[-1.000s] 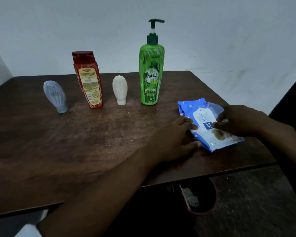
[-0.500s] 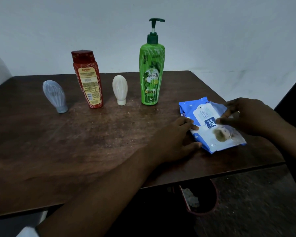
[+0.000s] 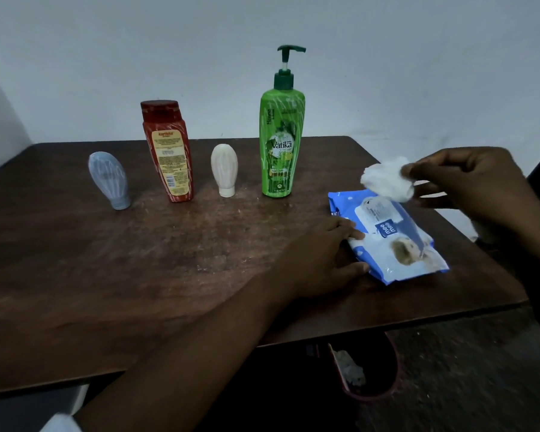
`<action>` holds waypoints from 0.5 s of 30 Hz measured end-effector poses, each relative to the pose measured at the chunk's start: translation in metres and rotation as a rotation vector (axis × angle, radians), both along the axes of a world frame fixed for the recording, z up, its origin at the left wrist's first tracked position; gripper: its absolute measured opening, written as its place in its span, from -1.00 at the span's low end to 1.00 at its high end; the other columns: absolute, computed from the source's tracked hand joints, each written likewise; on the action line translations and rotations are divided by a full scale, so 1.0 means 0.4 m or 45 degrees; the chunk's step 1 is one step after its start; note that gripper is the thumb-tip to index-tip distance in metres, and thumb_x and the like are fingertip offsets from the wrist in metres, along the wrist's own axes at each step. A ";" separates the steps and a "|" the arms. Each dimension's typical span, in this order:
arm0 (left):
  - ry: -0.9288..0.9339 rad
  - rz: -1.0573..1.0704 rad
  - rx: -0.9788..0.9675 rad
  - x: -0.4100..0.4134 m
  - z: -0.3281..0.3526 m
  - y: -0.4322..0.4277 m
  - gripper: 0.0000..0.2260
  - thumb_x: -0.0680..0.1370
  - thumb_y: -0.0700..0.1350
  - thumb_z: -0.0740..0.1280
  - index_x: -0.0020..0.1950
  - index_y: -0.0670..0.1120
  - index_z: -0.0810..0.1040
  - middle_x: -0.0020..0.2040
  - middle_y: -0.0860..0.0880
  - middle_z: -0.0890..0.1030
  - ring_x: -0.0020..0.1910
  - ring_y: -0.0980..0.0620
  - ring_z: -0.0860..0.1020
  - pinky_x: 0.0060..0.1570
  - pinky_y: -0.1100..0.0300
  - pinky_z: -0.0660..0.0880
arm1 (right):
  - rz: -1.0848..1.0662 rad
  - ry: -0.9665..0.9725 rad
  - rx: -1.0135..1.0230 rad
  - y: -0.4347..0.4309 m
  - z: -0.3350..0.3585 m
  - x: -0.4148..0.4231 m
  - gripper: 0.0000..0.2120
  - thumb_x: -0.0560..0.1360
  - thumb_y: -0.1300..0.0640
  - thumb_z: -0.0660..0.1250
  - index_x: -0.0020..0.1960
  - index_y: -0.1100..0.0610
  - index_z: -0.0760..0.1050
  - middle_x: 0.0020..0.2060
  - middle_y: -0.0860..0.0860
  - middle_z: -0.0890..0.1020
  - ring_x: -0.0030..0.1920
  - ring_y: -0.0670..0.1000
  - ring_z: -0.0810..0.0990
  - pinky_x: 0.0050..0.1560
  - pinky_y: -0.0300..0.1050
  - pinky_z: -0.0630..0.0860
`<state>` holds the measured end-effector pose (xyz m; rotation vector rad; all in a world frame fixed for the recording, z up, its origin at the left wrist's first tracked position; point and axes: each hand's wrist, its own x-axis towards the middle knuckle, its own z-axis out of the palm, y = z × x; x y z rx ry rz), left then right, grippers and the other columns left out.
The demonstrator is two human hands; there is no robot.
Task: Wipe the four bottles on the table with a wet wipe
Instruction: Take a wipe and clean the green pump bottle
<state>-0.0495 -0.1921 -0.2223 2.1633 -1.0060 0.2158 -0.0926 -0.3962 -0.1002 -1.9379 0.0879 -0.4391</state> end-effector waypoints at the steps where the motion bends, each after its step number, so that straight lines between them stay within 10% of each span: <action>1: 0.003 -0.006 -0.084 0.004 0.001 0.004 -0.56 0.51 0.04 0.46 0.34 -0.07 0.53 0.36 -0.03 0.51 0.32 0.04 0.49 0.28 0.06 0.45 | 0.023 -0.002 0.053 0.016 -0.004 0.002 -0.92 0.50 0.22 0.46 -0.11 0.24 0.67 -0.25 0.14 0.72 -0.28 0.05 0.69 -0.23 -0.15 0.68; 8: 0.652 0.257 -0.947 0.036 0.063 0.038 -0.77 0.55 -0.26 0.32 0.14 0.00 0.59 -0.07 0.12 0.66 -0.03 0.13 0.64 -0.05 0.21 0.56 | 0.094 0.057 0.313 0.131 -0.064 0.050 -0.96 0.48 0.29 0.46 -0.08 0.26 0.65 -0.23 0.18 0.70 -0.28 0.11 0.66 -0.31 -0.16 0.63; 15: 0.976 0.295 -1.252 0.053 0.086 0.083 -0.80 0.63 -0.24 0.26 0.23 -0.13 0.56 0.03 -0.12 0.65 -0.10 0.02 0.61 -0.23 0.21 0.59 | 0.096 0.140 0.451 0.212 -0.121 0.108 -0.93 0.50 0.32 0.43 -0.02 0.25 0.61 -0.21 0.15 0.69 -0.40 -0.06 0.64 -0.36 -0.18 0.64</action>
